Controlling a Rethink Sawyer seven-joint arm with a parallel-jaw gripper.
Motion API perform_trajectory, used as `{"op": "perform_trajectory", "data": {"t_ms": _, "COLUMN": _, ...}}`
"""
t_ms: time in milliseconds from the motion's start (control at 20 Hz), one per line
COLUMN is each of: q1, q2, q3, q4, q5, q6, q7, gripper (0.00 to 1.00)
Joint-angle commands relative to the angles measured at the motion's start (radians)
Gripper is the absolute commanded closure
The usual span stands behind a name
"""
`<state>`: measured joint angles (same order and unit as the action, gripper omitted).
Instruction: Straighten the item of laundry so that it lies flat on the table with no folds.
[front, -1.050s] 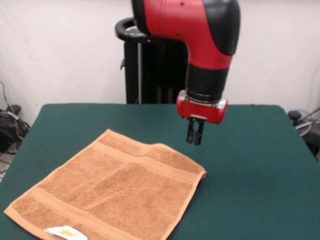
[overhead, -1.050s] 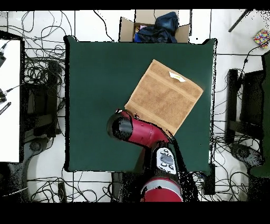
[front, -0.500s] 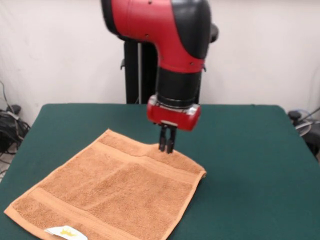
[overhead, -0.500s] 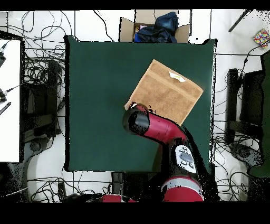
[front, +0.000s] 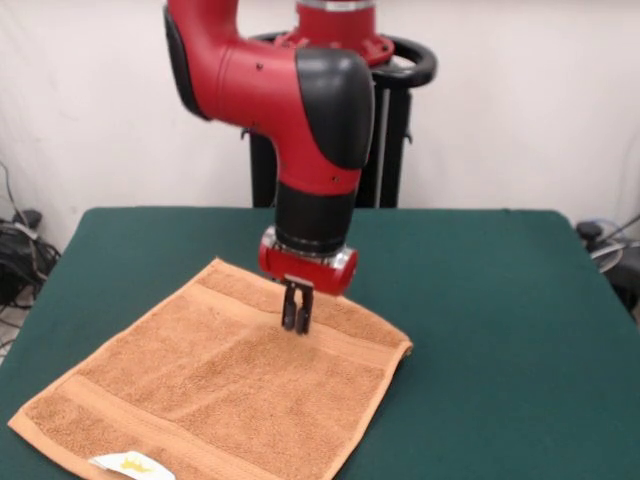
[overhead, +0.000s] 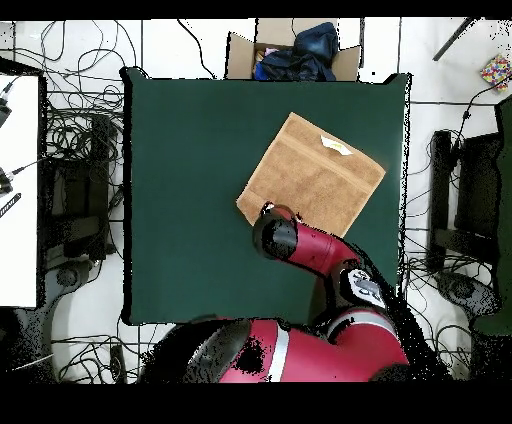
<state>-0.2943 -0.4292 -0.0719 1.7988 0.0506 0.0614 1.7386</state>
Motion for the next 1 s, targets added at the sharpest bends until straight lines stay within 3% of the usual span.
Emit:
{"op": "perform_trajectory", "data": {"t_ms": 50, "q1": -0.004, "q2": 0.164, "q3": 0.092, "q4": -0.074, "q5": -0.014, "q6": -0.074, "q7": 0.139, "gripper": 1.00}}
{"op": "perform_trajectory", "data": {"t_ms": 450, "q1": 0.000, "q2": 0.241, "q3": 0.120, "q4": -0.059, "q5": 0.009, "q6": -0.174, "q7": 0.198, "gripper": 1.00}}
{"op": "perform_trajectory", "data": {"t_ms": 1000, "q1": 0.073, "q2": 0.200, "q3": 0.076, "q4": 0.028, "q5": 0.085, "q6": -0.162, "q7": 0.285, "gripper": 1.00}}
